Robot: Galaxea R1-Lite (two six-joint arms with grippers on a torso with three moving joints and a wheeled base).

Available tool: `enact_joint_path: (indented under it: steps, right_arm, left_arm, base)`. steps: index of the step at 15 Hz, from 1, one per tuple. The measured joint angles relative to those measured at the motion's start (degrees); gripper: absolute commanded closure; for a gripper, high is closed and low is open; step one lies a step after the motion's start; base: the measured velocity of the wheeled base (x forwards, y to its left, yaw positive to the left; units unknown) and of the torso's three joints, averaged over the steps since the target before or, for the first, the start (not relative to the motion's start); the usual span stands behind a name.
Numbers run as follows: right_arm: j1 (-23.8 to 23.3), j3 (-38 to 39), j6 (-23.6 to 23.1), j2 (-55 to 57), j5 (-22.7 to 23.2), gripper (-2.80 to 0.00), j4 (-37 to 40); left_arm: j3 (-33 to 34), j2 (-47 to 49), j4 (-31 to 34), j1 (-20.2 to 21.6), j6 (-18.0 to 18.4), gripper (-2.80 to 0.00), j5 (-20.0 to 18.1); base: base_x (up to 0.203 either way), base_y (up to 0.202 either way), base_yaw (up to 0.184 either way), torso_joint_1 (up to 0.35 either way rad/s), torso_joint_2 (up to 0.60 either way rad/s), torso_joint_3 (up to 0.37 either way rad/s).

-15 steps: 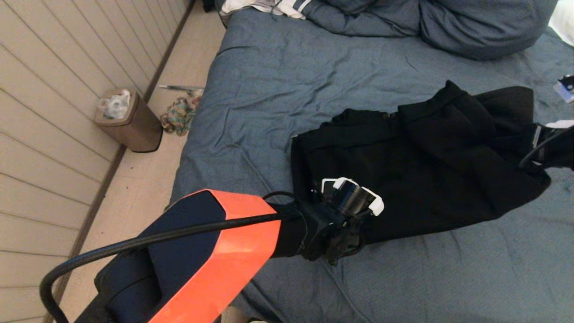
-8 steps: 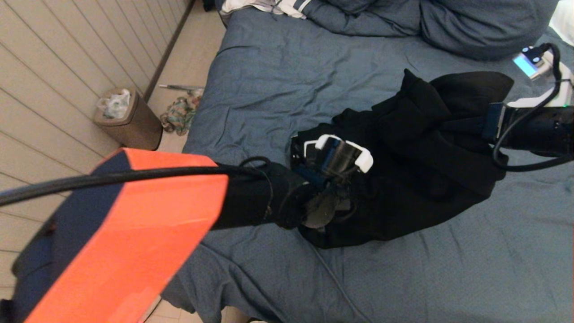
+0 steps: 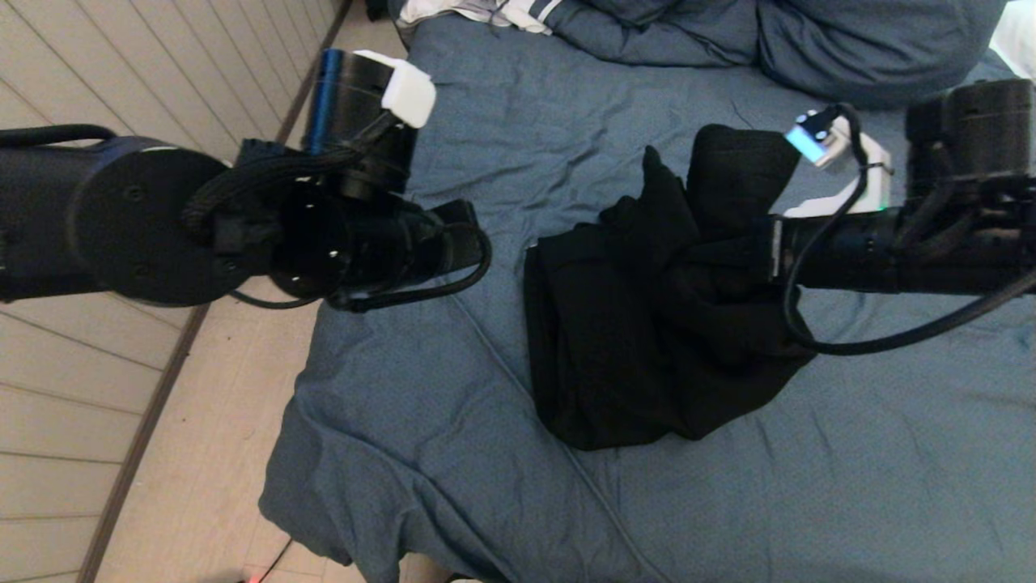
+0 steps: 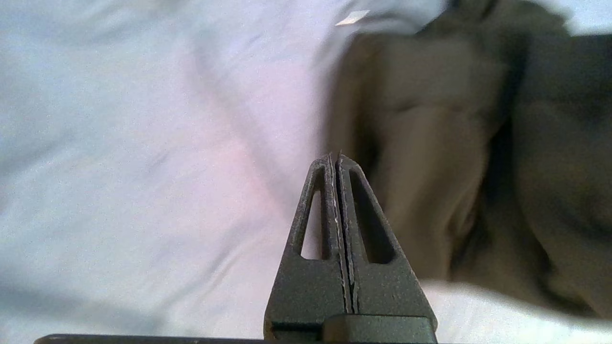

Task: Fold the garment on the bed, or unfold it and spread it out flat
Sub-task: Fold the black sweatshirt

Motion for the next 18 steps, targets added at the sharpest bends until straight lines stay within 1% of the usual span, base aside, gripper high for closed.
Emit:
enact_joint_path:
  steps: [3,5,6,7,9,10,13,16,18]
  right_arm:
    - [8.1,-3.3,-0.2,5.7,-4.4,0.0,0.1]
    - [12.1,-4.3,-0.8,8.8,-8.6,0.0,0.9]
    - [13.1,-4.4,-1.5,10.1,-10.0,0.0,1.8]
    - [13.5,-3.9,-2.2,11.1,-10.7,-2.8,2.0]
    - [13.9,-2.5,-3.0,12.2,-13.1,-2.8,1.9]
    - [14.0,-2.3,-3.0,12.4,-13.2,-2.8,1.9]
    - [14.7,-2.9,-2.0,10.8,-11.2,-2.8,2.4]
    - [15.2,-5.6,0.7,7.3,-10.5,-2.8,2.9]
    - [14.7,-8.6,1.8,4.1,-10.3,-2.8,5.9]
  left_arm:
    - [15.6,-8.5,-2.0,1.3,-2.5,0.0,-2.4]
    - [24.6,-12.5,-6.2,1.6,-3.5,0.0,-5.4]
    - [28.3,-13.8,-9.2,1.7,-4.2,0.0,-7.0]
    - [31.0,-14.7,-11.5,1.7,-4.7,0.0,-7.9]
    - [34.2,-15.7,-12.8,1.8,-5.2,0.0,-8.5]
    - [34.8,-16.0,-12.9,1.8,-5.3,0.0,-8.5]
    - [35.7,-16.4,-12.9,1.8,-5.7,0.0,-8.6]
    - [36.3,-16.6,-12.9,1.8,-6.4,0.0,-9.2]
    - [36.8,-16.8,-12.9,1.8,-6.5,0.0,-9.2]
  base:
    - [0.0,0.0,0.0,0.0,0.0,0.0]
    - [0.0,0.0,0.0,0.0,0.0,0.0]
    - [0.0,0.0,0.0,0.0,0.0,0.0]
    - [0.0,0.0,0.0,0.0,0.0,0.0]
    - [0.0,0.0,0.0,0.0,0.0,0.0]
    - [0.0,0.0,0.0,0.0,0.0,0.0]
    - [0.0,0.0,0.0,0.0,0.0,0.0]
    - [0.0,0.0,0.0,0.0,0.0,0.0]
    - [0.0,0.0,0.0,0.0,0.0,0.0]
